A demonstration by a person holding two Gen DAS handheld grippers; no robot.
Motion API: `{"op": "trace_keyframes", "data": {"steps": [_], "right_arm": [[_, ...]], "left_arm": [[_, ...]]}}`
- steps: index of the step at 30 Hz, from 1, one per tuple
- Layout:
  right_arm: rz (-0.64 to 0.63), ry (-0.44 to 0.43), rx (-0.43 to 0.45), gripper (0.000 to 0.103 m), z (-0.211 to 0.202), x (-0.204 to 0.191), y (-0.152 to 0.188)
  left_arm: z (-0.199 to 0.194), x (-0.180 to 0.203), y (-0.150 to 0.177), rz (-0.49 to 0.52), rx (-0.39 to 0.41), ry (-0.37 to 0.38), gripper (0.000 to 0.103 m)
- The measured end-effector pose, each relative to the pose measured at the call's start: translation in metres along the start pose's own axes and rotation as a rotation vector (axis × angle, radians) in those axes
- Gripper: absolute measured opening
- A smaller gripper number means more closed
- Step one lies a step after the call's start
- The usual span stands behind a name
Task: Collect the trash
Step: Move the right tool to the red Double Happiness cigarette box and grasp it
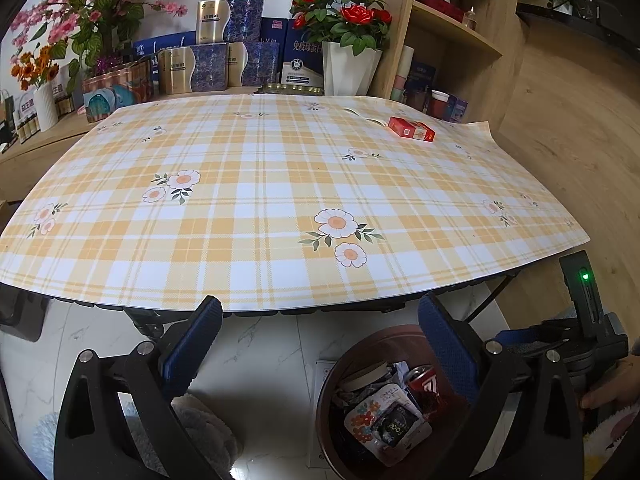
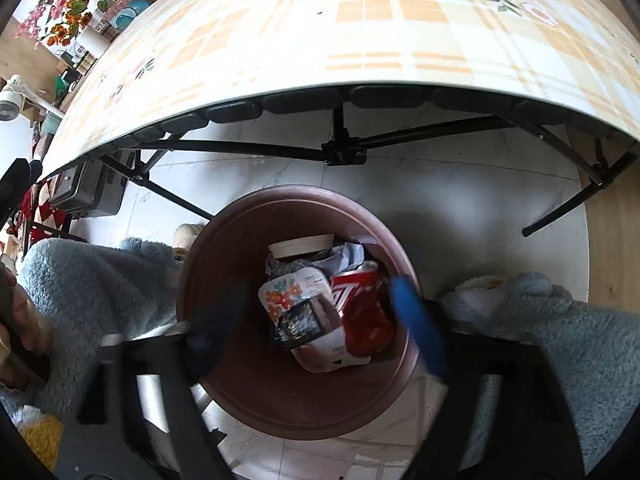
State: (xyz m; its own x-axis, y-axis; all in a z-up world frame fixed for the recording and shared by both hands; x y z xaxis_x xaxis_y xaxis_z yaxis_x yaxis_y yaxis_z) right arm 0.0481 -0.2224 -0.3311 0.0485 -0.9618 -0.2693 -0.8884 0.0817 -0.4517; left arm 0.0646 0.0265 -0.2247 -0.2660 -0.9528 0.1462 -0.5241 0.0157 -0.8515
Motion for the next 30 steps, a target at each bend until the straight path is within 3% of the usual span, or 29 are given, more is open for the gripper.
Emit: {"op": "trace_keyframes", "data": {"steps": [3, 10, 19, 23, 30], "right_arm": [[0.009, 0.006, 0.007, 0.096, -0.001, 0.003, -0.001], [0.005, 0.022, 0.052, 0.097, -0.01, 0.005, -0.007], [-0.047, -0.055, 0.223, 0.097, -0.042, -0.007, -0.031], [-0.043, -0.104, 0.316, 0.097, -0.064, -0.003, -0.054], [-0.01, -0.087, 0.43, 0.097, -0.083, 0.033, -0.125]], "left_arm": [[0.0, 0.0, 0.0, -0.001, 0.003, -0.002, 0.096], [-0.001, -0.006, 0.0, -0.017, 0.006, -0.018, 0.096], [0.001, -0.003, -0.004, -0.015, -0.001, -0.002, 0.096], [0.004, -0.01, -0.014, -0.069, 0.007, 0.025, 0.096], [0.021, -0.017, -0.052, -0.109, 0.04, 0.019, 0.096]]}}
Point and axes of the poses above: each gripper's, at about its wrist camera, not at the fingertips, and z roughly the way its jaws point, x to its right, y to its underside, the point moved 4 cm from there along z, roughly the way its jaws point, and after that the axes turned 12 degrees about x, right-handed, at the moved point
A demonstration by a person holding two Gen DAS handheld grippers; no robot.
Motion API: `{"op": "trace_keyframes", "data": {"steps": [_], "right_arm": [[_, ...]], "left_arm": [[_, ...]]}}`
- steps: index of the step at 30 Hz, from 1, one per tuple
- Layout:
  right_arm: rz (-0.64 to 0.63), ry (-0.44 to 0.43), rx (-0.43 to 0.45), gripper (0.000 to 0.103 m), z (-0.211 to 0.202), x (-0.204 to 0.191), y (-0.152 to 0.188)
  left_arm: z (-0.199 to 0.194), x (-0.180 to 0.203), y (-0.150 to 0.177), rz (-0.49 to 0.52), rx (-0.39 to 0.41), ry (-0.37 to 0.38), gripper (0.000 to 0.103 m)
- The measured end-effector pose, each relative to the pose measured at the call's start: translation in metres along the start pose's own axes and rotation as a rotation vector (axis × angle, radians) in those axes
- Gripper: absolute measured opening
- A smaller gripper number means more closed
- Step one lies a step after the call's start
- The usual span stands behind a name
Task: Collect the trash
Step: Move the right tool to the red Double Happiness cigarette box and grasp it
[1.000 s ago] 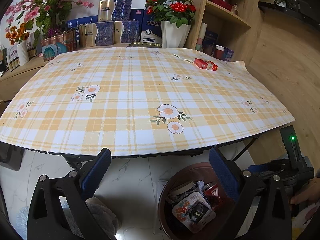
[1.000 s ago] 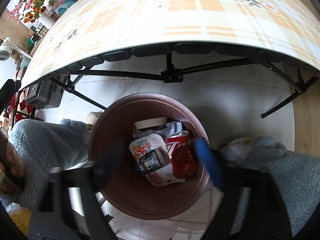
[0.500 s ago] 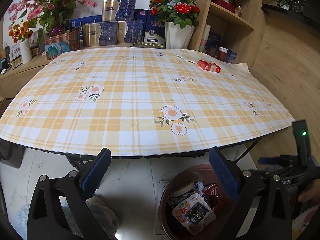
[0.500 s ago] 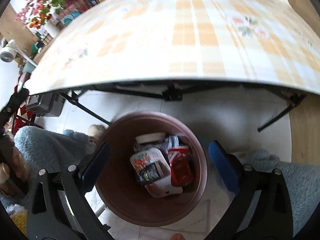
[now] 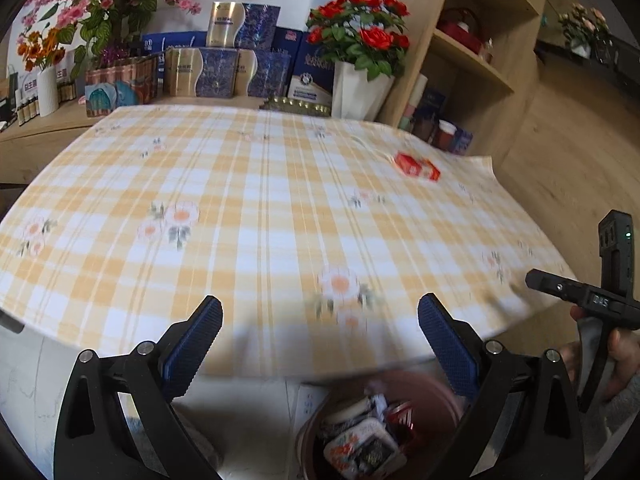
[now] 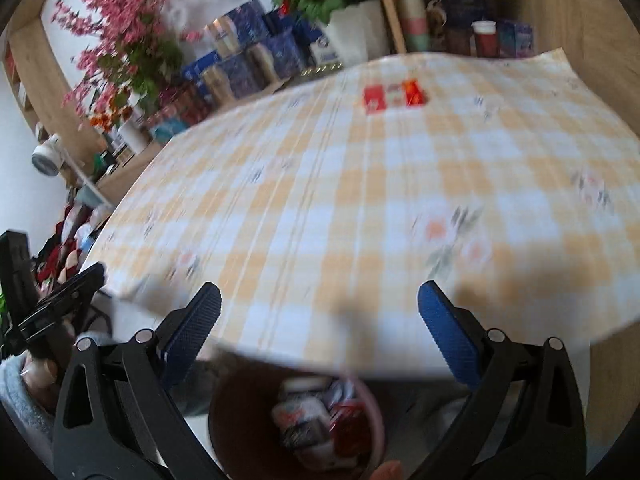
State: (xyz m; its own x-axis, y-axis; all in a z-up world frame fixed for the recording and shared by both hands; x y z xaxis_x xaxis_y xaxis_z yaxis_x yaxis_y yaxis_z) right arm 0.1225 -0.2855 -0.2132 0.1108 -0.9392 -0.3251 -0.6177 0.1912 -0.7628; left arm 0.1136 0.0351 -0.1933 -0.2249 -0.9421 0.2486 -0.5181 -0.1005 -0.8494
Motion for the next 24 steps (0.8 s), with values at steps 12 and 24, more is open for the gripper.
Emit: {"op": "trace_keyframes", "data": {"steps": [12, 24], "right_arm": [[-0.07, 0.146, -0.046, 0.097, 0.13, 0.054, -0.122], [-0.098, 0.312, -0.128, 0.097, 0.255, 0.067, -0.164]], "left_arm": [[0.065, 0.011, -0.079, 0.071, 0.06, -0.013, 0.097], [0.108, -0.001, -0.104, 0.165, 0.061, -0.112, 0.097]]}}
Point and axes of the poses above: each gripper's, at about its wrist camera, not at the fingertips, and z roughly the way its jaws point, x to its right, y to its underside, the point moved 4 cm from there along z, roughly the way its jaws point, and after that the axes turned 12 degrees about x, right-handed, at the moved point
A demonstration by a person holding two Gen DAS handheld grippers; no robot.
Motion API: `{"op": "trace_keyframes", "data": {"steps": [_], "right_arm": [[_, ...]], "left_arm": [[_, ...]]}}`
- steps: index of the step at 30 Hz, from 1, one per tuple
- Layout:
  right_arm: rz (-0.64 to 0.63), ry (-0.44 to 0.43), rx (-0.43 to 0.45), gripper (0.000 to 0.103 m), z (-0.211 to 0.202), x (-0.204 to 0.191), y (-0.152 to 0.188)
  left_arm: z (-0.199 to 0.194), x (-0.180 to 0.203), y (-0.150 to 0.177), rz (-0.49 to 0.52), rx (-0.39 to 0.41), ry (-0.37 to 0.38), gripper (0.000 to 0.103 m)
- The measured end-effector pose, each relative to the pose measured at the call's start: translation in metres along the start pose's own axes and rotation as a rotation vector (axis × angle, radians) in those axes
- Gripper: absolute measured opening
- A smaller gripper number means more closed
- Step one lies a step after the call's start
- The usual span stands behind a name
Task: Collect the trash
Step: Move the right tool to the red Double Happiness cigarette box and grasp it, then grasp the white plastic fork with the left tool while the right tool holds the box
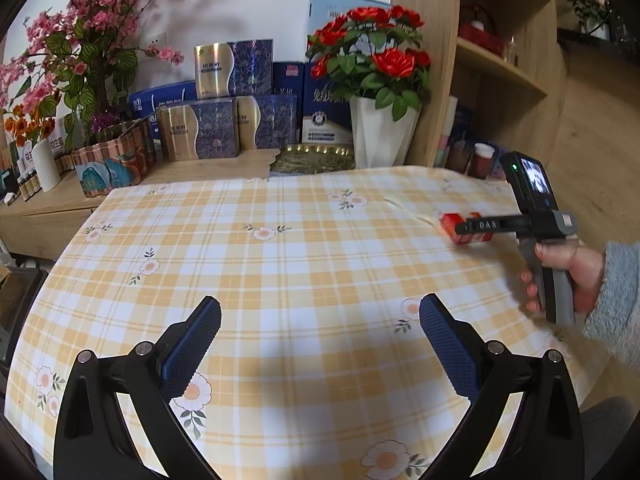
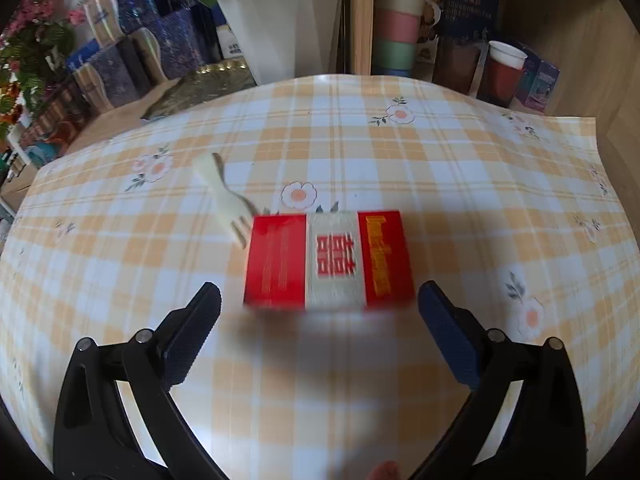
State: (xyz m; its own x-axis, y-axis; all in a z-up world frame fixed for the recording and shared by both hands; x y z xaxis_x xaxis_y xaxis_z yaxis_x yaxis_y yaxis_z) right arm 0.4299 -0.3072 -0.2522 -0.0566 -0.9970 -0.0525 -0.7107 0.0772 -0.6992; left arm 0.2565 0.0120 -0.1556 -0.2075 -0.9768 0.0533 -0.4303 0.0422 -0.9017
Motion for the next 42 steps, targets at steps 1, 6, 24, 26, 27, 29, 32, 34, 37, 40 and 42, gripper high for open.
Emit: {"op": "trace_keyframes", "data": {"steps": [1, 6, 24, 26, 27, 29, 32, 34, 37, 40, 42], "right_arm": [[-0.006, 0.017, -0.006, 0.097, 0.006, 0.0, -0.002], [-0.016, 0.064, -0.05, 0.095, 0.023, 0.005, -0.005], [0.068, 0.073, 0.292, 0.087, -0.055, 0.086, 0.013], [0.098, 0.067, 0.262, 0.087, -0.049, 0.092, 0.015], [0.114, 0.055, 0.266, 0.087, -0.048, 0.094, 0.014], [0.153, 0.044, 0.269, 0.087, -0.049, 0.101, 0.016], [0.233, 0.037, 0.272, 0.087, -0.048, 0.114, 0.018], [0.259, 0.031, 0.276, 0.087, -0.049, 0.118, 0.02], [0.277, 0.024, 0.289, 0.087, -0.053, 0.12, 0.022], [0.274, 0.022, 0.29, 0.087, -0.052, 0.12, 0.022], [0.264, 0.018, 0.284, 0.087, -0.051, 0.118, 0.021]], "left_arm": [[0.003, -0.001, 0.001, 0.001, -0.007, -0.004, 0.097], [0.026, -0.007, 0.005, -0.078, -0.079, 0.046, 0.097], [0.201, 0.092, -0.022, -0.308, -0.379, 0.172, 0.063], [0.226, 0.111, -0.028, -0.312, -0.394, 0.168, 0.061], [0.236, 0.118, -0.029, -0.314, -0.398, 0.161, 0.061], [0.256, 0.133, -0.031, -0.303, -0.414, 0.148, 0.057], [0.279, 0.149, -0.029, -0.239, -0.426, 0.09, 0.054], [0.288, 0.157, -0.029, -0.197, -0.407, 0.043, 0.054], [0.297, 0.166, -0.03, -0.12, -0.385, -0.019, 0.054], [0.3, 0.172, -0.028, -0.038, -0.369, -0.095, 0.045], [0.298, 0.178, -0.026, 0.029, -0.346, -0.1, 0.034]]}}
Point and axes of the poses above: each gripper's, at about its wrist camera, not at the fingertips, and z roughly the way its jaws point, x to its right, y to its underside, the point moved 4 cm from there along z, roughly the way its jaws point, and after that the axes turned 12 degrees about x, right-handed, at the moved point
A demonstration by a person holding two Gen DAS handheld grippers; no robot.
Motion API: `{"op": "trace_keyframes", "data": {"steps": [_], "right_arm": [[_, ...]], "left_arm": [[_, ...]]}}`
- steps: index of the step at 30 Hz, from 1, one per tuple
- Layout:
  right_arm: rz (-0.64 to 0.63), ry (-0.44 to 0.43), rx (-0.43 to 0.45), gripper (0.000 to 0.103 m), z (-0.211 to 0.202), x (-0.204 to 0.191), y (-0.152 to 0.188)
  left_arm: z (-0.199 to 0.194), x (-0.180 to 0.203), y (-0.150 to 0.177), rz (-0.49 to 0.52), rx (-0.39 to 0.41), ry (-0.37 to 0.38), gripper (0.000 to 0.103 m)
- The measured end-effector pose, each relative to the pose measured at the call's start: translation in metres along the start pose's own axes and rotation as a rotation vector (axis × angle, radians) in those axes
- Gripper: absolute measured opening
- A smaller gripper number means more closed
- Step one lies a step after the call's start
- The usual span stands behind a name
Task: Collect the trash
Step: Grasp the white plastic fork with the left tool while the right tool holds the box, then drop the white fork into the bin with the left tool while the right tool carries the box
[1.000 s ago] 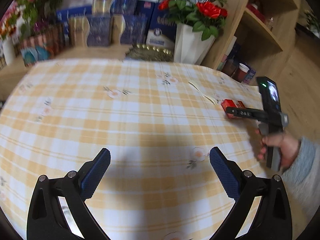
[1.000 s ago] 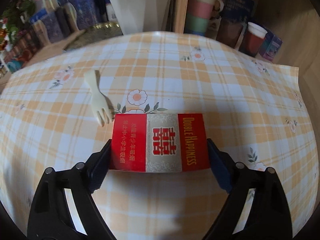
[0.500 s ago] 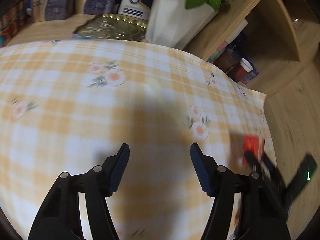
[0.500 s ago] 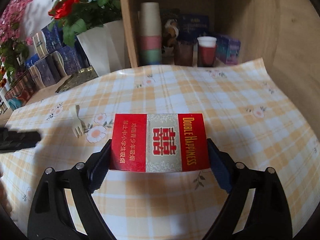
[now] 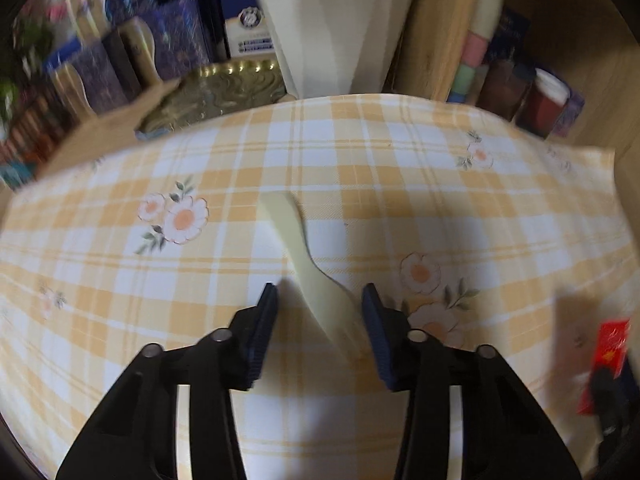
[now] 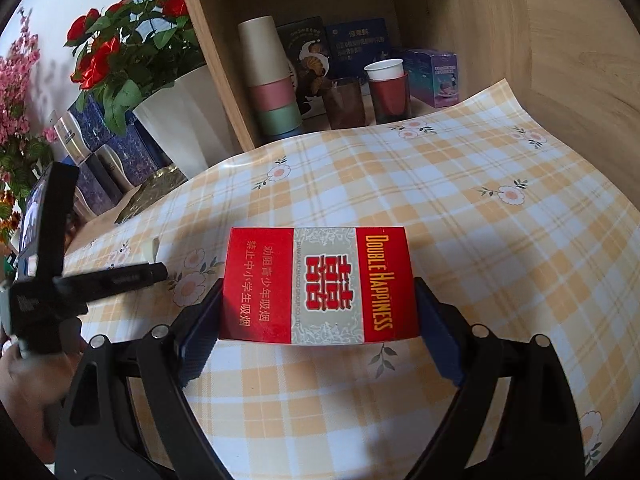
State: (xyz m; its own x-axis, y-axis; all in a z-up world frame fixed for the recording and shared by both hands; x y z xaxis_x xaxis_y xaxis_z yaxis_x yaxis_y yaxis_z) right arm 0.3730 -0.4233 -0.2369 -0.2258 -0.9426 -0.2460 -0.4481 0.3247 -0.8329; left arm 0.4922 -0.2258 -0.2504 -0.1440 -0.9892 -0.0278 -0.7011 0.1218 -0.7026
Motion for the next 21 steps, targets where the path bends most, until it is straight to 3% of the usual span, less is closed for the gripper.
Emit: {"op": "trace_keyframes", "data": {"steps": [1, 2, 3, 7, 14, 21], "right_arm": [[-0.004, -0.001, -0.001, 0.087, 0.0, -0.001, 0.0], [-0.009, -0.003, -0.001, 0.087, 0.001, -0.001, 0.0], [-0.014, -0.006, -0.002, 0.087, 0.001, -0.003, 0.0], [-0.022, -0.006, 0.007, 0.087, -0.001, -0.004, 0.0], [-0.036, 0.007, 0.013, 0.087, -0.002, -0.005, 0.0], [-0.102, 0.014, 0.024, 0.087, -0.01, -0.017, 0.0]], "left_arm": [[-0.001, 0.002, 0.0, 0.013, 0.005, 0.01, 0.03], [-0.003, 0.007, 0.001, 0.05, 0.004, 0.034, 0.019], [-0.004, 0.009, 0.001, 0.074, 0.002, 0.042, 0.018], [-0.018, 0.008, 0.012, 0.111, 0.007, 0.14, 0.018], [-0.071, -0.032, 0.042, 0.0, 0.017, 0.31, 0.017], [-0.14, -0.072, 0.078, 0.0, 0.038, 0.342, 0.017]]}}
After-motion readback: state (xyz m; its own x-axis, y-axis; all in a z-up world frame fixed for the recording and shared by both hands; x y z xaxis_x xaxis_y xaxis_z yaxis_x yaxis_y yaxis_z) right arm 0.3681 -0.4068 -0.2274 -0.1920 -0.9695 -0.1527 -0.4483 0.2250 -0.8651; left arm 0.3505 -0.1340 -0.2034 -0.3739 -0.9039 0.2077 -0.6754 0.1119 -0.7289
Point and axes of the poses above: each gripper's, at about its wrist camera, not at the fingertips, and z roughly the way its jaws point, x to its right, y to its underside, the point moved 4 cm from there along z, roughly the way its jaws point, and after that the axes turned 12 degrees about x, right-handed, at the moved point
